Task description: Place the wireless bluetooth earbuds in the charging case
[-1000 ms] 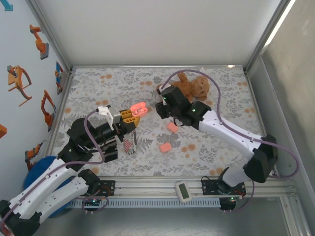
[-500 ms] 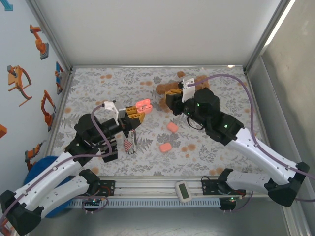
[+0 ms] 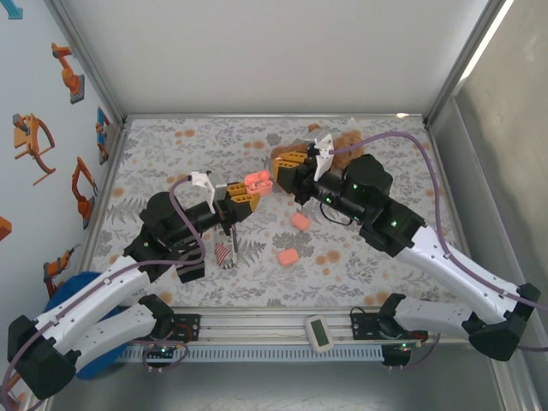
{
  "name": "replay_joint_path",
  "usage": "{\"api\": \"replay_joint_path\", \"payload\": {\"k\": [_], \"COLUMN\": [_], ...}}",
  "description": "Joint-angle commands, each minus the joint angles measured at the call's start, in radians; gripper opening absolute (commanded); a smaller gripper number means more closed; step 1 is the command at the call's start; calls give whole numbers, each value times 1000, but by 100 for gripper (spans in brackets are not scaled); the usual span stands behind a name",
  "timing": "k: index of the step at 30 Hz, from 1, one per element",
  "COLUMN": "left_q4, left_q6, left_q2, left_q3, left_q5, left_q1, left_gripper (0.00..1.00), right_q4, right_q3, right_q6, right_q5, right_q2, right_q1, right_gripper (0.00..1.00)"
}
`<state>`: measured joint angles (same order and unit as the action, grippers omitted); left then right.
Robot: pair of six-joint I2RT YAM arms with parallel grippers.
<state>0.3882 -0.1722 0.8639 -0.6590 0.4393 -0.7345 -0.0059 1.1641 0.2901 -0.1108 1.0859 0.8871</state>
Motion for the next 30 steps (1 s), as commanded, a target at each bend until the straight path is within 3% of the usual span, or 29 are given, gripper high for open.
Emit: {"api": "replay_joint_path", "payload": {"k": [1,30], "left_q4": [59,61], "left_q6": [-18,-38], "left_q2": [1,-14], "left_q3": [-41,-34], "left_q5": [22,-3], "left_q1": [-5,-5], "left_gripper": [0,0], "right_q4": [48,41], "right_q3": [-1,-17], "right_q6": [-24,-31], "right_q5": [-11,-10], "right_q2": [16,45], "right_q1": [10,33], "right_gripper": [23,23]}}
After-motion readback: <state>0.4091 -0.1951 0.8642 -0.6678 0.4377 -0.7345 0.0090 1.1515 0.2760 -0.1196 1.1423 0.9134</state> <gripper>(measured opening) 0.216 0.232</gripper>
